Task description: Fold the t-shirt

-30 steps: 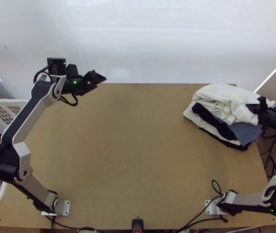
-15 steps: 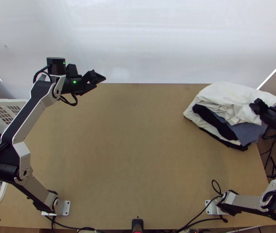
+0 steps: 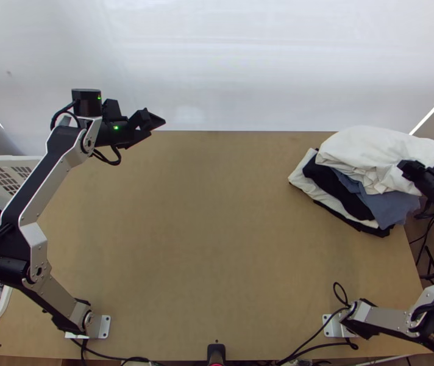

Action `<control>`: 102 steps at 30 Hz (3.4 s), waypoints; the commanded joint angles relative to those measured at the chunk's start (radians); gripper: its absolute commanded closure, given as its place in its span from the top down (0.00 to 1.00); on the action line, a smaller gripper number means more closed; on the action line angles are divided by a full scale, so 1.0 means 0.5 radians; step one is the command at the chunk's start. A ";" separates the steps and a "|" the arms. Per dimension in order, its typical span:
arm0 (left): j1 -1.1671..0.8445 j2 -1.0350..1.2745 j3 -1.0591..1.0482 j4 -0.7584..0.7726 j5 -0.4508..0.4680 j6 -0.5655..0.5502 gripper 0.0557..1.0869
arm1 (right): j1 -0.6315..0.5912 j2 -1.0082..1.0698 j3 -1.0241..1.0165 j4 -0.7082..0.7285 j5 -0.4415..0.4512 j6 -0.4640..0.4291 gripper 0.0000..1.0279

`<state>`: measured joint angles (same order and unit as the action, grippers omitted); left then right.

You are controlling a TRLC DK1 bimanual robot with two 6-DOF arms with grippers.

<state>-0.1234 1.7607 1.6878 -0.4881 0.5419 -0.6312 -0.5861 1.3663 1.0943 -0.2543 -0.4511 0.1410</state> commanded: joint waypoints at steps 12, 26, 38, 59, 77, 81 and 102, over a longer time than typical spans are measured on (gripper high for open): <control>0.014 0.007 0.021 0.004 0.002 0.004 0.96 | 0.037 -0.109 -0.139 0.030 0.040 -0.156 0.96; 0.035 0.025 0.036 0.004 0.002 0.017 0.96 | 0.037 -0.370 -0.210 0.334 0.295 -0.395 0.96; 0.035 0.037 0.082 -0.024 0.002 0.026 0.96 | 0.172 -0.327 -0.283 0.990 0.485 -0.445 0.96; 0.057 0.028 0.060 -0.079 -0.047 0.075 0.96 | 0.507 0.173 -1.075 1.754 0.902 -0.171 0.96; 0.017 0.028 0.097 -0.091 -0.074 0.078 0.96 | 0.703 0.345 -1.293 2.331 1.353 -0.171 0.96; 0.032 0.016 0.097 -0.107 -0.074 0.087 0.96 | 0.697 0.470 -1.179 2.337 1.353 -0.224 0.96; 0.050 -0.002 0.143 -0.125 -0.071 0.093 0.96 | 0.740 -0.278 -0.992 2.309 1.353 -0.362 0.96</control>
<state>-0.1024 1.7615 1.7515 -0.5514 0.5068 -0.5823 -0.2207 1.3823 0.5488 0.8982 0.2211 -0.0284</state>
